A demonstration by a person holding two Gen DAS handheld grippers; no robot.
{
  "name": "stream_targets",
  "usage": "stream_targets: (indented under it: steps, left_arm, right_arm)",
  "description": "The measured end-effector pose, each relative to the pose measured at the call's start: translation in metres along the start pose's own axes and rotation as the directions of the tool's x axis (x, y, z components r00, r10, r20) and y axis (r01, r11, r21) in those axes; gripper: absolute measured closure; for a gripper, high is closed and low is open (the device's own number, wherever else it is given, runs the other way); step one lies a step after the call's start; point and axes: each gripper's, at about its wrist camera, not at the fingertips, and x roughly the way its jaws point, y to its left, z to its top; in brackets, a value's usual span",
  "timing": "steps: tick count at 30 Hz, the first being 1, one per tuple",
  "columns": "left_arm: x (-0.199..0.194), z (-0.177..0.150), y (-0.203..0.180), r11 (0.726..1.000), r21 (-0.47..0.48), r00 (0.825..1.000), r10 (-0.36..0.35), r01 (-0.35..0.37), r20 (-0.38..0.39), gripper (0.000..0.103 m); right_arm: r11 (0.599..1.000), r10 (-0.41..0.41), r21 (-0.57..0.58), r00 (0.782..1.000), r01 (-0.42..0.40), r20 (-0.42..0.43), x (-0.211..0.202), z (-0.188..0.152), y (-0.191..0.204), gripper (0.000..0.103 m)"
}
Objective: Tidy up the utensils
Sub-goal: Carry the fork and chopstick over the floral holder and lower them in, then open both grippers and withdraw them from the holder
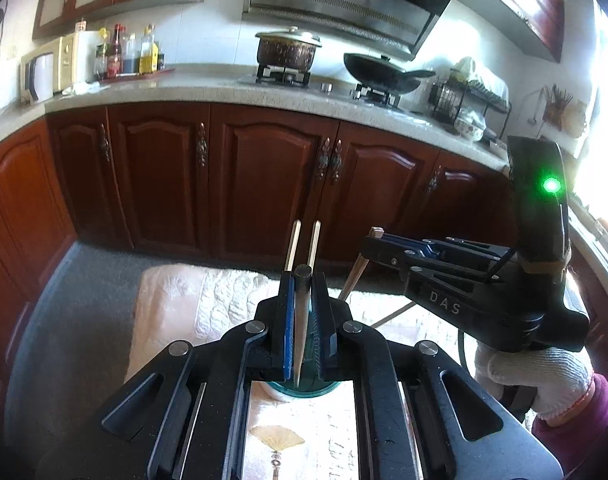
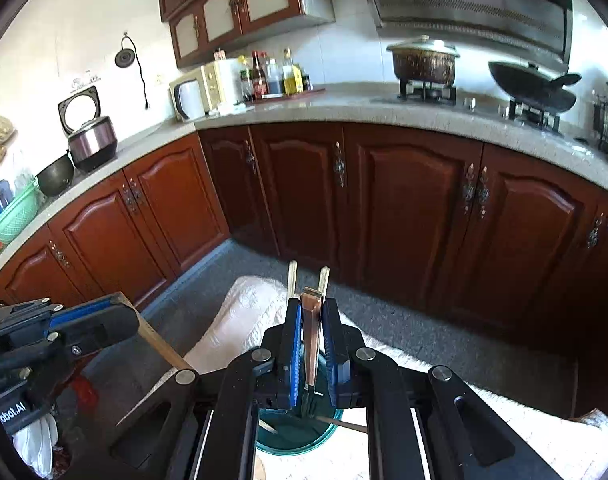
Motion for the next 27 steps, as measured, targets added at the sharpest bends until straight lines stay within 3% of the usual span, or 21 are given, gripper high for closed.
stream_targets:
  steps: [13, 18, 23, 27]
  left_arm:
    - [0.036, -0.022, 0.001, 0.999, -0.031, 0.997, 0.008, -0.010, -0.075, 0.097]
    - [0.041, -0.026, 0.003, 0.999, -0.039, 0.996, 0.015, -0.018, -0.092, 0.097]
    - [0.042, -0.026, 0.006, 0.998, -0.051, 0.995, 0.017, -0.022, -0.098, 0.096]
    - [0.041, -0.027, 0.010, 0.997, -0.067, 0.995, 0.016, -0.023, -0.103, 0.088]
  right_arm:
    - [0.999, 0.026, 0.030, 0.991, -0.023, -0.128, 0.046, -0.028, -0.006, 0.093]
    - [0.996, 0.054, 0.081, 0.990, -0.043, -0.130, 0.047, -0.030, -0.014, 0.093]
    - [0.993, 0.072, 0.096, 0.992, -0.062, -0.102, 0.033, -0.030, -0.018, 0.079]
    - [0.992, 0.081, 0.102, 0.993, -0.072, -0.091, 0.021, -0.031, -0.017, 0.079]
